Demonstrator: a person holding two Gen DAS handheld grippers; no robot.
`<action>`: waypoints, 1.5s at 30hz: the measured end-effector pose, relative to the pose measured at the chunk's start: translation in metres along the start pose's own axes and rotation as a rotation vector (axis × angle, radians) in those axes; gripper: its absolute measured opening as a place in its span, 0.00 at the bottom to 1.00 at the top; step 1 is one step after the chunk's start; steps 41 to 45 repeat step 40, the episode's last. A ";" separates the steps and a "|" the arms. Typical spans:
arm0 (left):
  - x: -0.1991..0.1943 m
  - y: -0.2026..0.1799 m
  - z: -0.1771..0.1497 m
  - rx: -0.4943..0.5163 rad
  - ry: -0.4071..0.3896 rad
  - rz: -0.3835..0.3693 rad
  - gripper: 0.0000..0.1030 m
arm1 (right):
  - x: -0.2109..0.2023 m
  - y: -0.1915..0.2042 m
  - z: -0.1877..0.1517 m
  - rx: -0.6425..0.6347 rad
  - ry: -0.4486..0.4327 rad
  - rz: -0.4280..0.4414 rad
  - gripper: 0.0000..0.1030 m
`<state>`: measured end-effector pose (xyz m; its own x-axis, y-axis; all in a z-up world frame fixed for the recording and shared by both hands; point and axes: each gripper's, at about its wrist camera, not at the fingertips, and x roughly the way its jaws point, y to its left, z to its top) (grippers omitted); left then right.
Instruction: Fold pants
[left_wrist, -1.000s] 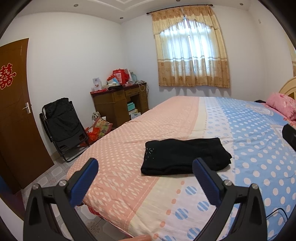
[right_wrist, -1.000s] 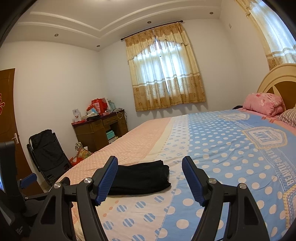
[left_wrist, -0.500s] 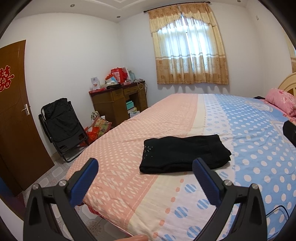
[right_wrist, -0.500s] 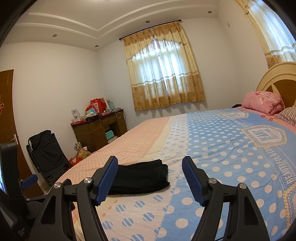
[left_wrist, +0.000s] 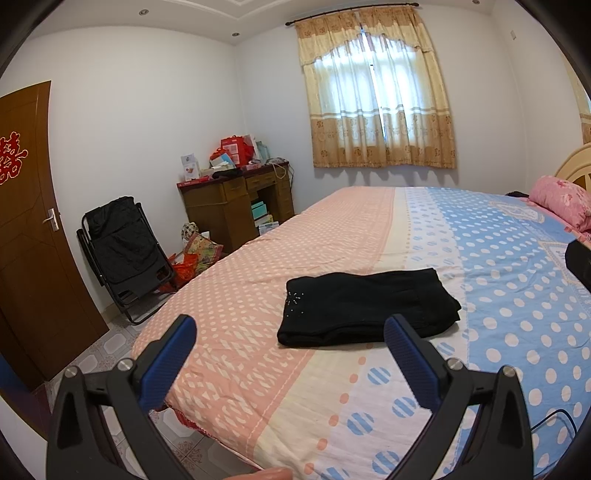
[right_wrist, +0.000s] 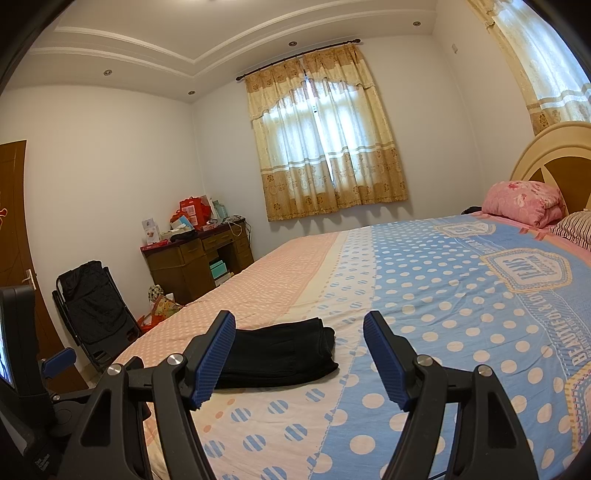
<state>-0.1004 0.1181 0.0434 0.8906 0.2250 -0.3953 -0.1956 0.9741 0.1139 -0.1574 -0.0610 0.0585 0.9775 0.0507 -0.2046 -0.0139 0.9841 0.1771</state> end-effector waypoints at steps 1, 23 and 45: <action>0.000 0.000 0.000 0.001 0.000 0.002 1.00 | 0.000 0.000 0.000 0.001 -0.001 -0.003 0.71; -0.001 0.001 0.005 0.011 0.000 -0.014 1.00 | -0.003 -0.004 -0.003 0.019 -0.007 -0.027 0.71; 0.005 0.002 0.003 -0.028 0.033 -0.063 1.00 | -0.004 -0.003 0.000 0.031 -0.006 -0.035 0.71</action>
